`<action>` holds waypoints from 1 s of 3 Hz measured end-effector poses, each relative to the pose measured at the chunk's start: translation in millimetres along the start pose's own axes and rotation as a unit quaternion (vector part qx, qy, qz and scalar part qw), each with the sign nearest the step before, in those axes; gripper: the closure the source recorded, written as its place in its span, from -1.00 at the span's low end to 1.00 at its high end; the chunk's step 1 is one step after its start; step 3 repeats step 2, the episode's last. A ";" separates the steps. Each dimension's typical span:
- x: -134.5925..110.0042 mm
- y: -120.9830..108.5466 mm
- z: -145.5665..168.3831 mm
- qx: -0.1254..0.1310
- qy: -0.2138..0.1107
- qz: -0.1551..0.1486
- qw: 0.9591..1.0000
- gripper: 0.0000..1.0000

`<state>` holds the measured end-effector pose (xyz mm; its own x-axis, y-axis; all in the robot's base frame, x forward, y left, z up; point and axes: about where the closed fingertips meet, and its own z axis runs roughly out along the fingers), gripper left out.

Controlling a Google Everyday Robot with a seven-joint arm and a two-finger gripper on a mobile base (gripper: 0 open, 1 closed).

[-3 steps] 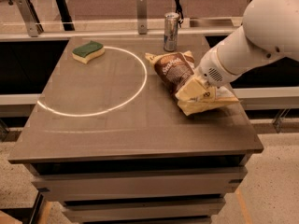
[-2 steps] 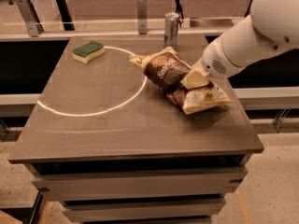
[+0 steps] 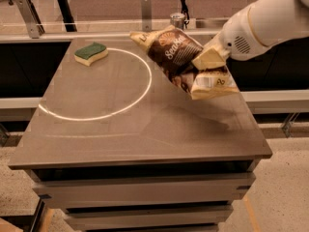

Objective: Pick brown chip bag

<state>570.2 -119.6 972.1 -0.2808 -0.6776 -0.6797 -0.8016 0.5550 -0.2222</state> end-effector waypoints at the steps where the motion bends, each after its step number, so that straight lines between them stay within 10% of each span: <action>1: -37.1 -10.2 -40.8 0.015 -0.051 -0.024 0.998 1.00; 3: -41.5 -9.9 -42.2 0.016 -0.054 -0.027 0.998 1.00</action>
Offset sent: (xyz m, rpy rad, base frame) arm -0.0025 -0.0004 0.0455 0.0389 -0.0817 0.0287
